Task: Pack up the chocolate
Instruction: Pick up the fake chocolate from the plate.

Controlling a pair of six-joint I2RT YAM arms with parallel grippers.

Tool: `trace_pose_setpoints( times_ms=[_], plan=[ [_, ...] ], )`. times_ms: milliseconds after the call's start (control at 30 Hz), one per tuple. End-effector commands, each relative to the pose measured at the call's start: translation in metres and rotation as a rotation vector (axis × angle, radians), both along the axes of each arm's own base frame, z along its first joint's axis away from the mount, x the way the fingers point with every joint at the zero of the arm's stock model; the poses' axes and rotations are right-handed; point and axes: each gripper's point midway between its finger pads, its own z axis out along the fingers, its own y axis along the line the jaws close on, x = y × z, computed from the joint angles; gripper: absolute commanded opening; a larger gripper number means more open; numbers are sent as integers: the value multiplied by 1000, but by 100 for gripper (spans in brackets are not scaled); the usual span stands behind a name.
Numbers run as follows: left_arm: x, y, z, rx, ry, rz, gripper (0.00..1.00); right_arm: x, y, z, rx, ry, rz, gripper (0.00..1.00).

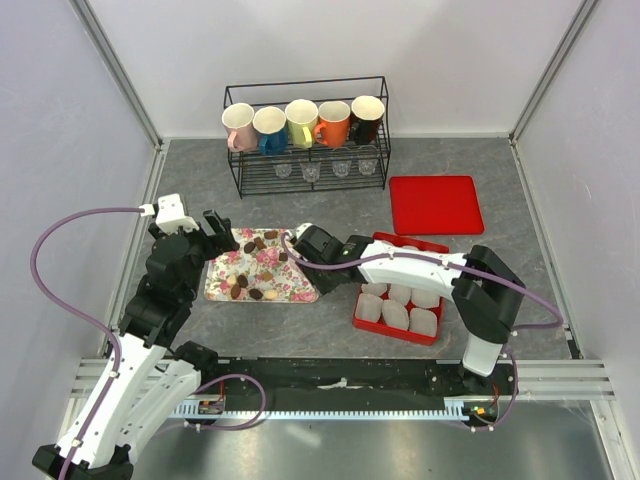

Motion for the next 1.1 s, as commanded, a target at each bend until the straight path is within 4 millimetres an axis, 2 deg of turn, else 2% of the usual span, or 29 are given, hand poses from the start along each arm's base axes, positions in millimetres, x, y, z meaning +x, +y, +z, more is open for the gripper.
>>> trace_pose_setpoints(
  times_ms=[0, 300, 567, 933, 1067],
  plan=[
    [1, 1, 2, 15, -13, -8, 90, 12, 17, 11, 33, -53, -26, 41],
    [1, 0, 1, 16, -12, -9, 90, 10, 20, -1, -38, -71, -17, 41],
    [0, 1, 1, 16, -12, -8, 90, 8, 20, 3, -65, -85, -2, 41],
    [1, 1, 2, 15, -14, -8, 90, 8, 18, -3, -142, -108, 9, 42],
    [0, 0, 2, 14, -16, -9, 90, 10, 13, -1, -169, -127, -1, 38]
  ],
)
